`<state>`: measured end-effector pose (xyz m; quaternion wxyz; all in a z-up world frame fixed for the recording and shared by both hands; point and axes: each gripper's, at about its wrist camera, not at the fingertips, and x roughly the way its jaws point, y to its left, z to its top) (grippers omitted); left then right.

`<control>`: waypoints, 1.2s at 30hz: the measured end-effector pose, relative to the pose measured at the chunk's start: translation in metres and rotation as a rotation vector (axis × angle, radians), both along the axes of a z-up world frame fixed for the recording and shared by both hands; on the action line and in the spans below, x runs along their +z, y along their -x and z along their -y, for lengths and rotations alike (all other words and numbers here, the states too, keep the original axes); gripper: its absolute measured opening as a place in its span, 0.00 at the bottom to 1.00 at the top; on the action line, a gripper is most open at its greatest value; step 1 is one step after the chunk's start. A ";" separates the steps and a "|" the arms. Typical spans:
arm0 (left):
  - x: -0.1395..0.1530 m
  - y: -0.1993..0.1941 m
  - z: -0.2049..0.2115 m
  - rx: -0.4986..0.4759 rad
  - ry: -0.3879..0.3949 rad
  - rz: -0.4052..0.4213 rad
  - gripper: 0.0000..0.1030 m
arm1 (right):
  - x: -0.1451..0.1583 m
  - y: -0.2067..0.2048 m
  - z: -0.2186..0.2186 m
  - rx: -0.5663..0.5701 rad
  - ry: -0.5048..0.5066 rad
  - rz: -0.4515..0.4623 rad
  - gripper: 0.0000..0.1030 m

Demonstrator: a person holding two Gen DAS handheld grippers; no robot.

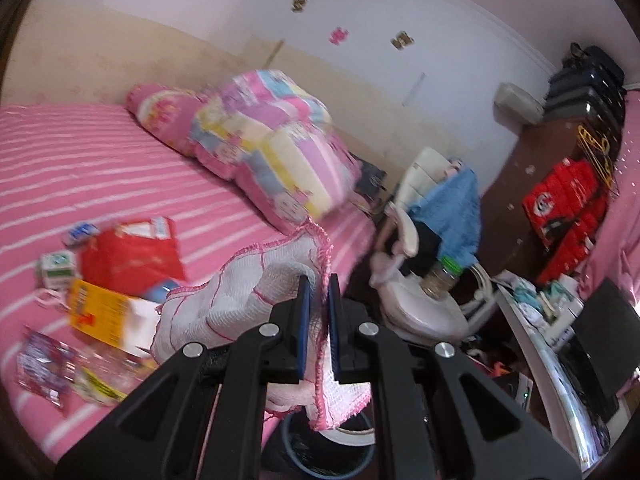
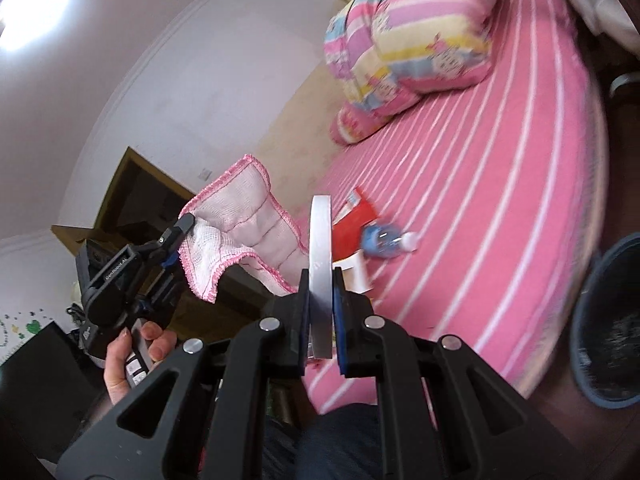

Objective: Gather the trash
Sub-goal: 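Lift the cloth with the right gripper and carry it to the blue bin, then open the right gripper to drop the cloth into the bin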

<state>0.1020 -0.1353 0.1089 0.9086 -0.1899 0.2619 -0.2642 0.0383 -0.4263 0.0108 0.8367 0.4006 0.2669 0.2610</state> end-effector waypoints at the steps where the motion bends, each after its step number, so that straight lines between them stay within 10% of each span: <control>1: -0.004 0.000 0.007 -0.012 -0.002 -0.006 0.08 | 0.000 0.004 0.007 -0.012 0.008 -0.001 0.11; 18: -0.138 -0.030 0.171 -0.240 -0.053 -0.283 0.08 | -0.106 0.050 0.131 -0.240 0.131 -0.214 0.11; 36: -0.290 -0.049 0.290 -0.476 -0.213 -0.549 0.08 | -0.200 0.036 0.163 -0.319 0.385 -0.447 0.11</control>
